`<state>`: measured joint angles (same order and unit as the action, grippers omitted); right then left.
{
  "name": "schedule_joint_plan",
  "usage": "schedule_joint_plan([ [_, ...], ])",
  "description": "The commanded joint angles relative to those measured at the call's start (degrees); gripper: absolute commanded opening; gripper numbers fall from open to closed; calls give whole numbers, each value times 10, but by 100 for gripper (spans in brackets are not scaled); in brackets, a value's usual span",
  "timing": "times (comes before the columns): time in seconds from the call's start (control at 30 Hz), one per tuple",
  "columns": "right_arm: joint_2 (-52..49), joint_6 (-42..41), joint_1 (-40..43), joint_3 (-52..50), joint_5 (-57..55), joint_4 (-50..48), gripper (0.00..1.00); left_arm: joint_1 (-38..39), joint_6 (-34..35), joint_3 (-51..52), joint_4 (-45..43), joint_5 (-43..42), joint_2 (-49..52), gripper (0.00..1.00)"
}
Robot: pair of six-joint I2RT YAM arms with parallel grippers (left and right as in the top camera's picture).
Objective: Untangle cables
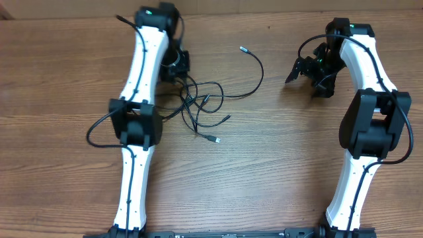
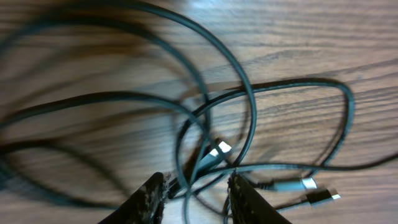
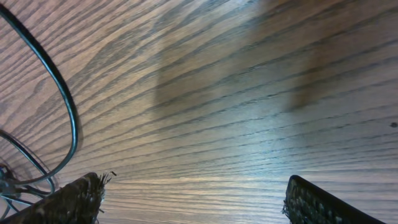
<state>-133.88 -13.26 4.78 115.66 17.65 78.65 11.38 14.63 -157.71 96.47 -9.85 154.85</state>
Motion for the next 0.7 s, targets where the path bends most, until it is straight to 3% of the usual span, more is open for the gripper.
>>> schedule_joint_plan([
  [0.0, 10, 2, -4, -2, 5, -2, 93, 11, 12, 2, 2, 14, 25, 36],
  [0.23, 10, 2, -7, -2, 5, -3, 93, 14, 17, 4, 4, 31, 60, 35],
  [0.27, 10, 2, -7, -2, 5, -3, 93, 14, 16, 6, 4, 30, 61, 29],
  [0.3, 10, 2, -6, -2, 5, -4, 93, 14, 16, 9, 4, 30, 61, 6],
  [0.4, 10, 3, -6, -2, 4, -3, 93, 14, -2, 9, 3, 29, 61, 4],
  [0.43, 10, 2, -6, -2, 5, -3, 91, 14, -12, 8, 4, 28, 60, 4],
  [0.57, 10, 2, -6, -2, 5, 5, 67, 12, -33, 3, 4, 23, 35, 4],
  [0.67, 10, 0, -6, -2, 6, 10, 62, 11, -32, -8, 3, 11, -7, 4],
])
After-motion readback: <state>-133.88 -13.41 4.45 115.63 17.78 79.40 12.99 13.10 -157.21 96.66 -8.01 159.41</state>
